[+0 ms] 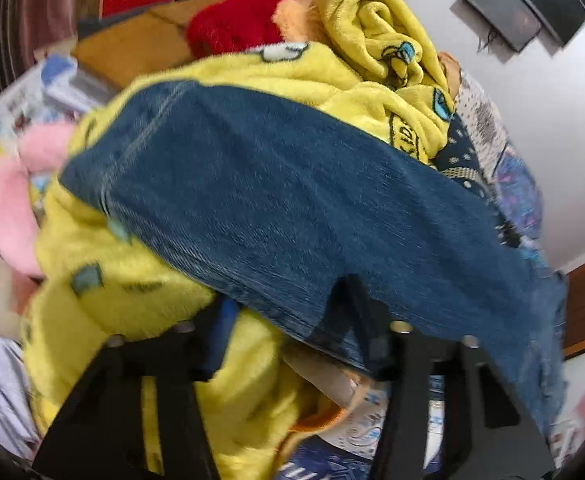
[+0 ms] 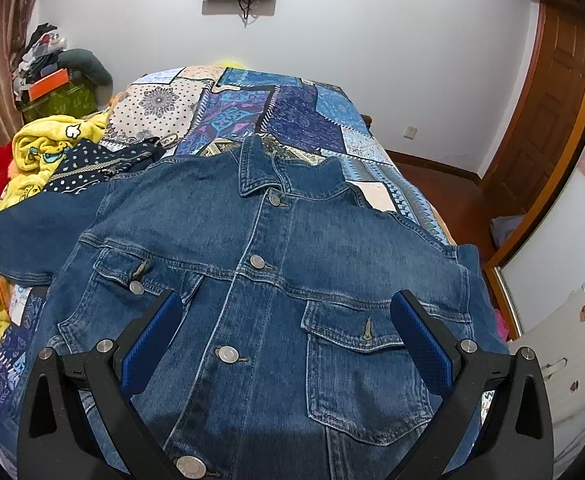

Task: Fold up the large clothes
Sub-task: 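Grasp the side edge and sleeve of the denim jacket with the left tool, then lift and fold the held jacket side across the front with the left tool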

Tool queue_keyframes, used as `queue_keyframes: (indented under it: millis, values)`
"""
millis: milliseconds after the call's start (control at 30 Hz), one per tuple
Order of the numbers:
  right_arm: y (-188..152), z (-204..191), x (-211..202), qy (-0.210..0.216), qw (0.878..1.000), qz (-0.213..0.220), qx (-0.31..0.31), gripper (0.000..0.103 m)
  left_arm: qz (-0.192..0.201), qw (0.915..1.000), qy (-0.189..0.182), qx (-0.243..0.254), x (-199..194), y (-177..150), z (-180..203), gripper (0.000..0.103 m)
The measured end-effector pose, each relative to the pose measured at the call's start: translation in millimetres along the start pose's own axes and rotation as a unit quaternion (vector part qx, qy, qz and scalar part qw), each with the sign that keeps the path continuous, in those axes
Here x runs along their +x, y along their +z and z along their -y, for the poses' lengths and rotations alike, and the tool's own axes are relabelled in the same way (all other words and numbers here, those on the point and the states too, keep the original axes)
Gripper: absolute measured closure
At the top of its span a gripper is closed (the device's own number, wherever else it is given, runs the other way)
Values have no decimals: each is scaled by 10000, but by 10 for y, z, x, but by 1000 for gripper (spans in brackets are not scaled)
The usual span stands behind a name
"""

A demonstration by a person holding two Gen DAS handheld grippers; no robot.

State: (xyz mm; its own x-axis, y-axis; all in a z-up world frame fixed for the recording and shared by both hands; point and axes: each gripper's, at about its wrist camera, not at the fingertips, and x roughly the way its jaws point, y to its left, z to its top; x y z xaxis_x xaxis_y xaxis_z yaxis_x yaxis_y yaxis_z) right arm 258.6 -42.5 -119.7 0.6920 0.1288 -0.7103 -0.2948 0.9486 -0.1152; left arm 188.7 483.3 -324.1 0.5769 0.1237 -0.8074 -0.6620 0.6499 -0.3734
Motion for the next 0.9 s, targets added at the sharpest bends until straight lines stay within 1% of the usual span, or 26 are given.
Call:
queue_keyframes:
  millis: [100, 133, 167, 200, 267, 367, 433, 500, 600, 700, 767, 833, 900]
  values:
    - [12, 25, -42, 17, 10000, 49, 58, 0, 113, 9990, 302, 302, -126, 62, 129, 80]
    - [20, 36, -56, 29, 9999, 62, 84, 0, 154, 9983, 400, 403, -177, 82, 172, 83]
    - [29, 48, -74, 51, 9999, 69, 116, 0, 196, 9974, 487, 491, -206, 107, 226, 86]
    - [32, 58, -90, 68, 9999, 72, 138, 0, 318, 9955, 625, 635, -296, 135, 329, 88]
    - [45, 89, -130, 107, 9997, 99, 192, 0, 553, 9923, 739, 829, -428, 183, 500, 90]
    - [43, 138, -186, 125, 9995, 152, 235, 0, 1060, 9824, 831, 1295, -721, 269, 910, 92]
    - [41, 177, -217, 145, 9994, 176, 253, 0, 1304, 9768, 746, 1526, -879, 306, 1144, 92]
    - [37, 224, -252, 164, 9992, 215, 294, 0, 1498, 9722, 558, 1709, -1015, 357, 1410, 93]
    - [25, 318, -302, 243, 9986, 264, 382, 0, 1715, 9653, 175, 1959, -1212, 406, 1875, 93]
    - [3, 414, -357, 294, 9980, 318, 451, 0, 1848, 9567, -222, 2239, -1364, 380, 2373, 93]
    - [-13, 485, -384, 299, 9978, 355, 479, 0, 1902, 9486, -456, 2487, -1405, 314, 2742, 94]
    - [-25, 547, -398, 303, 9977, 367, 484, 0, 1944, 9371, -623, 2831, -1419, 182, 3158, 94]
    - [-47, 600, -393, 308, 9978, 345, 479, 0, 1899, 9294, -791, 3065, -1401, 25, 3470, 94]
